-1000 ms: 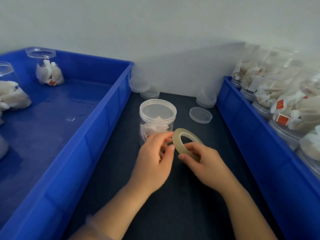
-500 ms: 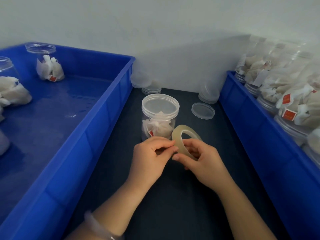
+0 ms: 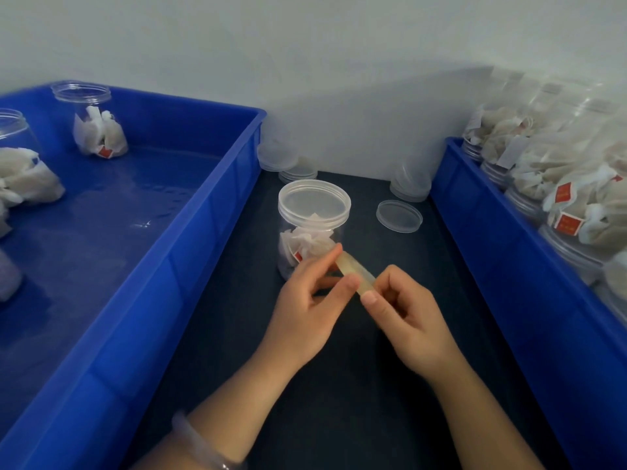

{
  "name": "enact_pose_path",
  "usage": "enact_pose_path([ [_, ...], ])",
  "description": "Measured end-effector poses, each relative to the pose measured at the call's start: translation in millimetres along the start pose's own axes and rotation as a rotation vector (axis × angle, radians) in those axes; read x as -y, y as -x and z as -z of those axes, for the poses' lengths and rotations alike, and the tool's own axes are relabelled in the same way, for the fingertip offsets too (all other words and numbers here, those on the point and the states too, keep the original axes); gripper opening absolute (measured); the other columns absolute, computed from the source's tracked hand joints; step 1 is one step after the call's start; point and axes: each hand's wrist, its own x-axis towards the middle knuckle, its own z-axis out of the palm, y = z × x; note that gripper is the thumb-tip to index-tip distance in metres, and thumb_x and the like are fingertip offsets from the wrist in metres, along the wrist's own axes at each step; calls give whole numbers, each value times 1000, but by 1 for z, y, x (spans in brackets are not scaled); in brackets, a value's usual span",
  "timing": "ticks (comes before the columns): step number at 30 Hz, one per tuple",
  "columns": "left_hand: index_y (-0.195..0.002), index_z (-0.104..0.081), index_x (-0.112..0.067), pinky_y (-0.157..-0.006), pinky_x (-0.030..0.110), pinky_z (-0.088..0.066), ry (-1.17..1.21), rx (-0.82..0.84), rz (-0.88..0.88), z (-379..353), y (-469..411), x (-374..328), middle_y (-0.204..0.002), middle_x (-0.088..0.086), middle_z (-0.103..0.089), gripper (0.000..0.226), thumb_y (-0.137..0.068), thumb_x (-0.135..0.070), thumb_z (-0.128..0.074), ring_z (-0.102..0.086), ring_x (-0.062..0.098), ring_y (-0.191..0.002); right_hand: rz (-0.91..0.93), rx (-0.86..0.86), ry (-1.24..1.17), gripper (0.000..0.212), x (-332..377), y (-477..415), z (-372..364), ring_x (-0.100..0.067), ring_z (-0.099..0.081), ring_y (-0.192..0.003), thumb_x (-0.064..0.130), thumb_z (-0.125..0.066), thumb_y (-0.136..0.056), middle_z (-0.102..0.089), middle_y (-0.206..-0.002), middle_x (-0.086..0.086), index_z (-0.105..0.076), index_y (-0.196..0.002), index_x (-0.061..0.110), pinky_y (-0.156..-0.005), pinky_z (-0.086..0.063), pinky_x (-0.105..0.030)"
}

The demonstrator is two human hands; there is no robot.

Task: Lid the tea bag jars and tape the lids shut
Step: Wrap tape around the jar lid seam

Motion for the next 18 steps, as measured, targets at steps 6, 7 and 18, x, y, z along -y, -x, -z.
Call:
enact_pose_path([
  [6,-116,-67,-16,-79,10,-49,-137,-170,-147,3,2,1,-105,-11,-69,45,-75,-36,-65,-64,-4,-95,41,17,316,36,-7,1,-1,-6,-49,-52,61,-42,-83,-54,-63,12,-49,-79,27,-49,-37,-22],
  [7,-111,-70,-15,-79,11,-50,-155,-196,-166,3,2,2,-103,-11,-70,39,-76,-32,-67,-65,-4,-94,44,22,352,35,-8,0,-1,-7,-50,-53,62,-41,-84,-55,-66,12,-48,-80,28,-49,-36,-19],
  [18,-93,-73,-16,-66,22,-56,202,-189,25,4,-1,4,-87,-1,-74,17,-79,-6,-71,-72,15,-81,63,95,377,26,-6,1,-4,-14,-53,-59,47,-55,-83,-55,-70,5,-49,-88,23,-54,-46,-33],
])
